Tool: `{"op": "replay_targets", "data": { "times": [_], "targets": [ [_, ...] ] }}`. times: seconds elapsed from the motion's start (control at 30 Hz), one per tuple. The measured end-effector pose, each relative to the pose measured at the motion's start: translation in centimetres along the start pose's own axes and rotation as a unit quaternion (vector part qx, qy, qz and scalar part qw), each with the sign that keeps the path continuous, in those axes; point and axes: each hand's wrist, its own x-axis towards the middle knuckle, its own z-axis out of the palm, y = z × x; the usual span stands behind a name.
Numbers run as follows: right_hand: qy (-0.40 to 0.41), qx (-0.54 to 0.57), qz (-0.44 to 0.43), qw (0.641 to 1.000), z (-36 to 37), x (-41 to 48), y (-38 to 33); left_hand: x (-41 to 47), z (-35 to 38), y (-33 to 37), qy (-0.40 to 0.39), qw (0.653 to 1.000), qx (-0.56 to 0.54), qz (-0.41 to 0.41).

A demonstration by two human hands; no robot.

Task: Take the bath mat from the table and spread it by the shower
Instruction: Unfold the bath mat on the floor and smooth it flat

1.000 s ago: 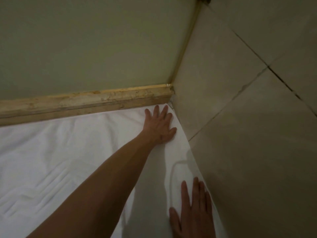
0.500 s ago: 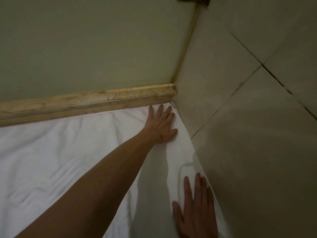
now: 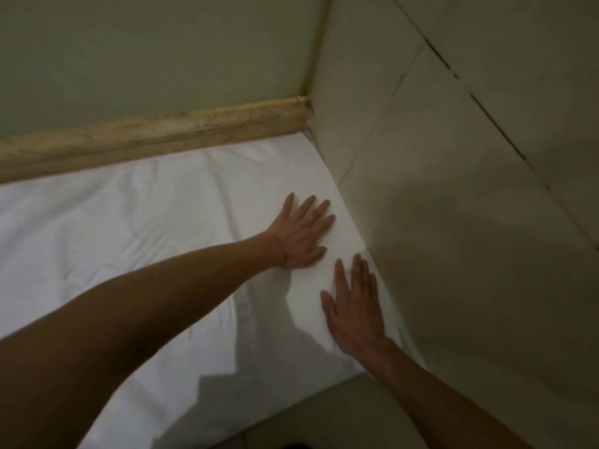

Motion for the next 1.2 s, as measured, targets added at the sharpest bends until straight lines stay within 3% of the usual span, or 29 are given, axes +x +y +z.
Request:
{"op": "replay_targets", "data": {
  "times": [0.23,0.43,0.7,0.9,1.2],
  "targets": [
    [-0.029,0.026,0.085,0.996,1.2,-6.0,1.0,-3.3,0.1,6.0,-0.017,0.995,0.011,0.099],
    [-0.024,0.006,0.08,0.997,0.8,-7.0,2.7,-6.5,1.3,6.9,-0.024,0.99,0.033,0.136],
    [-0.021,-0.011,0.067,0.997,0.5,-6.0,1.3,-9.3,2.5,4.5,-0.035,0.996,0.016,0.076],
    [-0.028,-0.021,-0.004,0.999,1.6,-5.5,1.4,-11.1,4.3,5.2,-0.009,0.998,-0.032,-0.056],
    [-0.022,-0.016,-0.004,1.0,1.1,-5.7,1.4,-10.7,4.7,5.5,-0.011,0.997,-0.043,-0.065]
  ]
}}
